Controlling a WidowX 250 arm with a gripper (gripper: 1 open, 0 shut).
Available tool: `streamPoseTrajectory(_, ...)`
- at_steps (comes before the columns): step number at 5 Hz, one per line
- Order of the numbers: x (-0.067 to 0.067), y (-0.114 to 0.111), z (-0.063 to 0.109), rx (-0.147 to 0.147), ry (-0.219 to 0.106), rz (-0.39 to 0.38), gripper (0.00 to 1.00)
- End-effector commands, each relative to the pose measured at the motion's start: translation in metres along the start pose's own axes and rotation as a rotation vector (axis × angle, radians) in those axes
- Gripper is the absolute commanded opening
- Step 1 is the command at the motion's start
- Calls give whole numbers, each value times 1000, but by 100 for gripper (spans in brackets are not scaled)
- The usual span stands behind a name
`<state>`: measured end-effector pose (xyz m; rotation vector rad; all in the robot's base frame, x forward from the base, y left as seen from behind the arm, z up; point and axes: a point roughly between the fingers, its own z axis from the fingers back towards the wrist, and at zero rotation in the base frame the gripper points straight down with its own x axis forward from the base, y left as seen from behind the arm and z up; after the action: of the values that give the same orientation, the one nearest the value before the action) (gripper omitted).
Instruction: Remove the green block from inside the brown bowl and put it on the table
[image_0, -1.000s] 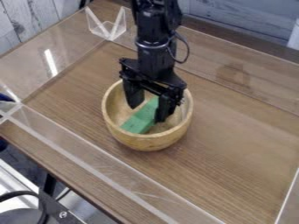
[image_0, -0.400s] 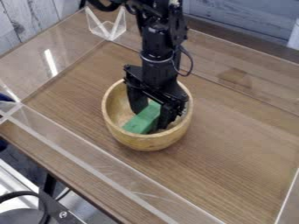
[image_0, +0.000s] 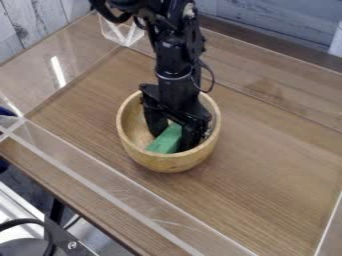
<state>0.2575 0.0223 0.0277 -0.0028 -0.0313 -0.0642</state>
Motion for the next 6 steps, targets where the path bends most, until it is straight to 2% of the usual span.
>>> streamPoseTrajectory(1, 11, 0, 7, 23, -58, -10, 0)
streamPoseTrajectory(3, 14, 3, 30, -28, -100, 51, 0)
streamPoseTrajectory(4, 20, 0, 35, -30, -102, 34, 0)
streamPoseTrajectory(5, 23, -2, 36, -32, -94, 16, 0)
streamPoseTrajectory(6, 22, -4, 37, -16, -61, 7, 0)
